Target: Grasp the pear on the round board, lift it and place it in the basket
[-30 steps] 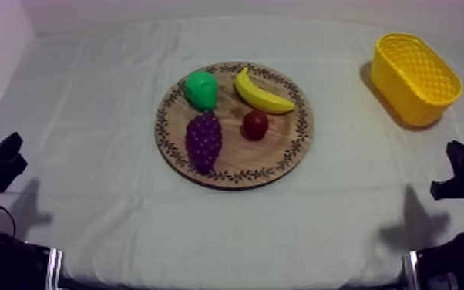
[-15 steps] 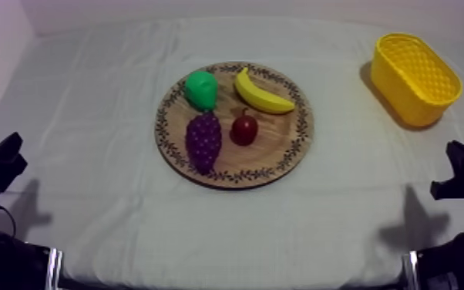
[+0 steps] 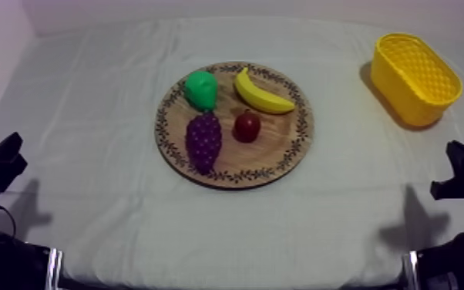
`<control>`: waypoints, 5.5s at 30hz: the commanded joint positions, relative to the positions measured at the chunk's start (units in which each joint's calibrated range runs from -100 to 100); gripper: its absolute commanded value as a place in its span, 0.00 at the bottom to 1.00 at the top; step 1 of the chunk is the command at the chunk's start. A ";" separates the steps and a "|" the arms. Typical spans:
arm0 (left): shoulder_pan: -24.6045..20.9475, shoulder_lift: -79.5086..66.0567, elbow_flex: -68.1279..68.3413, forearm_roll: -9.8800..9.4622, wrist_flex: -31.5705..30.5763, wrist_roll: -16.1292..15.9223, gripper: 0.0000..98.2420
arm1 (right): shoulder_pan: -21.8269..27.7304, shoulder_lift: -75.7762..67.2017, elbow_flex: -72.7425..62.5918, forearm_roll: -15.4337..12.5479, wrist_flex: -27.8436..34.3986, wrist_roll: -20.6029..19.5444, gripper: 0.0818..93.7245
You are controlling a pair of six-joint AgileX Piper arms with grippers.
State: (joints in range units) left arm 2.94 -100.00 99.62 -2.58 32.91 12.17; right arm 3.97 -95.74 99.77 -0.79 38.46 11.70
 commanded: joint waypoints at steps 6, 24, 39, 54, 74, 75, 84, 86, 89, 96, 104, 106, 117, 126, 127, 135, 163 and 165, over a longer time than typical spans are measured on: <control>-0.01 0.00 0.05 0.02 -0.01 0.02 0.00 | 0.01 -0.02 0.01 -0.02 0.01 0.00 0.00; -0.01 0.00 0.05 0.02 -0.01 0.02 0.00 | 0.03 0.18 -0.64 -0.93 0.04 -0.92 0.01; -0.01 0.00 0.05 0.02 -0.01 0.02 0.00 | -0.04 27.90 -37.78 -6.36 9.97 -4.89 0.00; -0.01 0.00 0.05 0.02 -0.01 0.02 0.00 | -2.18 59.24 -75.88 -12.21 23.23 -6.71 0.00; -0.01 0.00 0.05 0.02 -0.01 0.02 0.00 | -12.77 91.61 -96.80 -10.92 27.22 -13.82 0.01; -0.01 0.00 0.05 0.02 -0.01 0.02 0.00 | -13.35 92.59 -97.11 -10.90 26.99 -14.08 0.01; -0.01 0.00 0.05 0.02 -0.01 0.02 0.00 | -20.46 100.30 -98.55 -7.10 25.07 -20.31 0.02; -0.01 0.00 0.05 0.02 -0.01 0.02 0.00 | -21.95 101.86 -99.04 -6.17 25.16 -21.93 0.02; -0.01 0.00 0.05 0.02 -0.01 0.02 0.00 | -23.63 103.77 -99.83 -5.41 25.22 -23.92 0.02; -0.01 0.00 0.05 0.02 -0.01 0.02 0.00 | -26.31 108.47 -105.16 -3.02 28.37 -28.97 0.02; -0.01 0.00 0.05 0.02 -0.01 0.02 0.00 | -29.22 113.45 -113.72 -0.43 33.64 -32.09 0.03; -0.01 0.00 0.05 0.02 -0.01 0.02 0.00 | -29.87 114.89 -116.13 -0.22 35.03 -32.39 0.03; -0.01 0.00 0.05 0.02 -0.01 0.02 0.00 | -31.66 119.95 -122.25 0.56 37.81 -33.39 0.04; -0.01 0.00 0.05 0.02 -0.01 0.02 0.00 | -32.06 120.70 -121.04 0.05 37.74 -33.26 0.51; -0.01 0.00 0.05 0.02 -0.01 0.02 0.00 | -32.09 120.78 -120.81 -0.21 37.79 -33.13 0.62; -0.01 0.00 0.05 0.02 -0.01 0.02 0.00 | -32.06 121.92 -121.43 -1.67 38.58 -32.08 0.96; -0.01 0.00 0.05 0.02 -0.01 0.02 0.00 | -32.52 144.42 -135.01 -2.25 37.30 -30.61 0.98; -0.01 0.00 0.05 0.02 -0.01 0.02 0.00 | -32.60 146.45 -136.90 -2.19 37.56 -30.62 0.98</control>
State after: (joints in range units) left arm 2.94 -100.00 99.62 -2.58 32.91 12.17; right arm -28.60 48.98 -35.84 -3.09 75.59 -18.94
